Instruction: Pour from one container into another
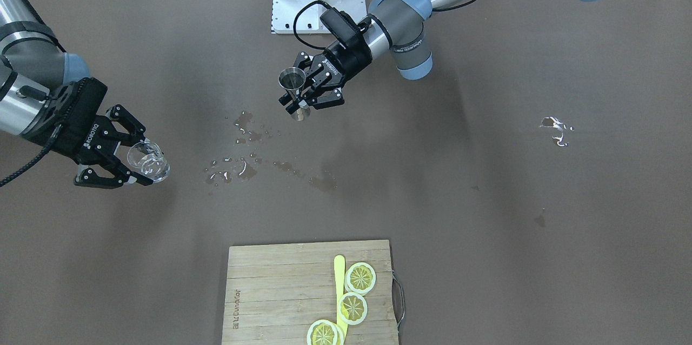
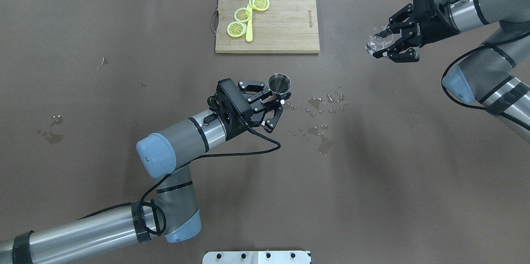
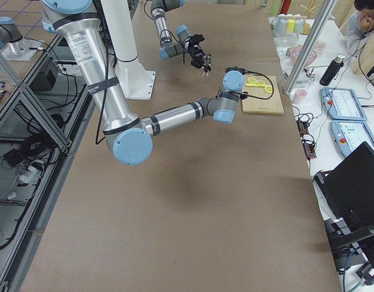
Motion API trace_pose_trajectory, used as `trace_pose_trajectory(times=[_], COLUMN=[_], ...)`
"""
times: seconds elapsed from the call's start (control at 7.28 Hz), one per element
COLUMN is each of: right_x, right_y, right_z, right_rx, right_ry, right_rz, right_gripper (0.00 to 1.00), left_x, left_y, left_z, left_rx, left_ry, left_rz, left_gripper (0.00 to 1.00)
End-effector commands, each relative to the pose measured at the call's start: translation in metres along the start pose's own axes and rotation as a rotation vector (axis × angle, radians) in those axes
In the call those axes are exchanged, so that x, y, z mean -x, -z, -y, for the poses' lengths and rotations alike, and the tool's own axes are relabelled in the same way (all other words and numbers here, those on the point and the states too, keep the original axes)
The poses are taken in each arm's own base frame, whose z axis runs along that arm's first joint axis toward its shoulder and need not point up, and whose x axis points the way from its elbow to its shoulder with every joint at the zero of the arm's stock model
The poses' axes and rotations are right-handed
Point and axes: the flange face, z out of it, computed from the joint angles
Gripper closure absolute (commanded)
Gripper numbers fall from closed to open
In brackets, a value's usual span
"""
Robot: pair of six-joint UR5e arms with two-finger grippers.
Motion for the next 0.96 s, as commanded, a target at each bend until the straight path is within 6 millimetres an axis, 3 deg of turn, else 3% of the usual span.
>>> trace_pose_trajectory(times=[0.0,0.27,0.41,0.82], right_x=[0.02,0.047,0.049,0.05], right_y=[-0.004,-0.01,-0.012,-0.008], right_z=[0.04,0.093,0.112,0.128], right_rx=[0.097,0.193,0.193,0.212], right_ry=[0.064,0.111,0.104,0.09], right_rz=[-0.049,-0.03,-0.007,-0.004], right_gripper=[1.0,1.0,1.0,1.0], left_x=[0.0,0.0,0.0,0.0], left_y=[0.0,-0.001,-0.001,-0.001], left_z=[0.0,0.0,-0.001,-0.001], left_rx=[0.0,0.002,0.004,0.003], left_ry=[0.0,-0.002,-0.003,-0.002], left_rz=[0.0,0.0,0.001,0.001], left_gripper=[1.0,1.0,1.0,1.0])
